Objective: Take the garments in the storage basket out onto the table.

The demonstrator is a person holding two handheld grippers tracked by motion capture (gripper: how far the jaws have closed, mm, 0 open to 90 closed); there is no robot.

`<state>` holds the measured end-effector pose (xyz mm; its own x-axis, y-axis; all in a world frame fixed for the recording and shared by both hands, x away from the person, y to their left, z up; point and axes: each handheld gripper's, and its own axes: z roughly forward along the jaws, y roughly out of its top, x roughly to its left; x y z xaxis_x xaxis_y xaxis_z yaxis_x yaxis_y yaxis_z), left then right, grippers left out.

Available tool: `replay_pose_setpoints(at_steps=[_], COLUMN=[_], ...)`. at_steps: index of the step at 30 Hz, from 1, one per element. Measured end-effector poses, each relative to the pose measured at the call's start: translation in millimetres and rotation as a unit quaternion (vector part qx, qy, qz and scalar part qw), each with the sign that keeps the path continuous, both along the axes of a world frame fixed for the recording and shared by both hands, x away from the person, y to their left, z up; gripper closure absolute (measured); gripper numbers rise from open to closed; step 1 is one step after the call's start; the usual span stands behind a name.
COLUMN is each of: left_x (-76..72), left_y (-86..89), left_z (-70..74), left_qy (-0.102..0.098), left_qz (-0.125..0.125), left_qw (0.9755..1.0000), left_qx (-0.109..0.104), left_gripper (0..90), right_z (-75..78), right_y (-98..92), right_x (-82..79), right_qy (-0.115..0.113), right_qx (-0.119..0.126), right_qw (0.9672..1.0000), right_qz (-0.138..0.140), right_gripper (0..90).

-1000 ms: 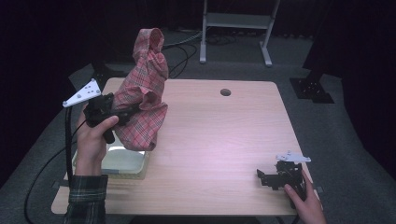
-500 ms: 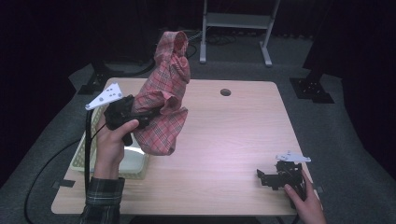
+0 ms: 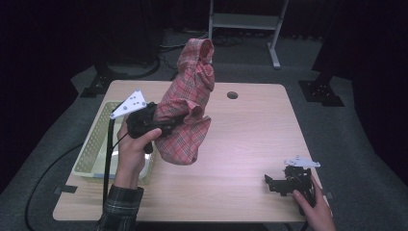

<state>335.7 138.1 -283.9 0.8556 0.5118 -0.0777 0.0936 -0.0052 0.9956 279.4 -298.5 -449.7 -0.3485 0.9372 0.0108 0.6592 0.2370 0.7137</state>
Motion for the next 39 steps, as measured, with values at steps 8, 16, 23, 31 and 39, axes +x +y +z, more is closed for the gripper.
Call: replay_pose_setpoints(at_steps=[8, 16, 23, 31, 39], left_x=[-2.4, -2.6, -2.8, -0.1, 1.0], left_y=[-23.8, -37.5, -46.6, -51.5, -58.4], left_z=[-17.9, -41.0, -58.1, -76.0, -91.3], left_qy=[0.004, 0.010, 0.019, 0.034, 0.044], left_qz=[-0.007, -0.006, -0.007, -0.004, 0.006], left_qw=[0.9999, 0.9998, 0.9993, 0.9979, 0.9957], left_qx=[0.010, 0.014, 0.032, 0.055, 0.082], left_gripper=[41.5, 41.4, 41.4, 41.3, 41.1], right_z=[0.1, 0.0, 0.0, 0.0, 0.0], right_y=[0.0, 0.0, 0.0, 0.1, 0.1], right_x=[-0.1, 0.0, 0.0, 0.0, -0.1], right_qy=[0.000, 0.000, 0.000, 0.000, 0.000], right_qx=[0.000, 0.000, 0.000, 0.000, 0.000], right_qw=[1.0000, 1.0000, 1.0000, 1.0000, 1.0000], right_qz=[0.000, 0.000, 0.000, 0.000, 0.000], right_gripper=[0.0, 0.0, 0.0, 0.0, 0.0])
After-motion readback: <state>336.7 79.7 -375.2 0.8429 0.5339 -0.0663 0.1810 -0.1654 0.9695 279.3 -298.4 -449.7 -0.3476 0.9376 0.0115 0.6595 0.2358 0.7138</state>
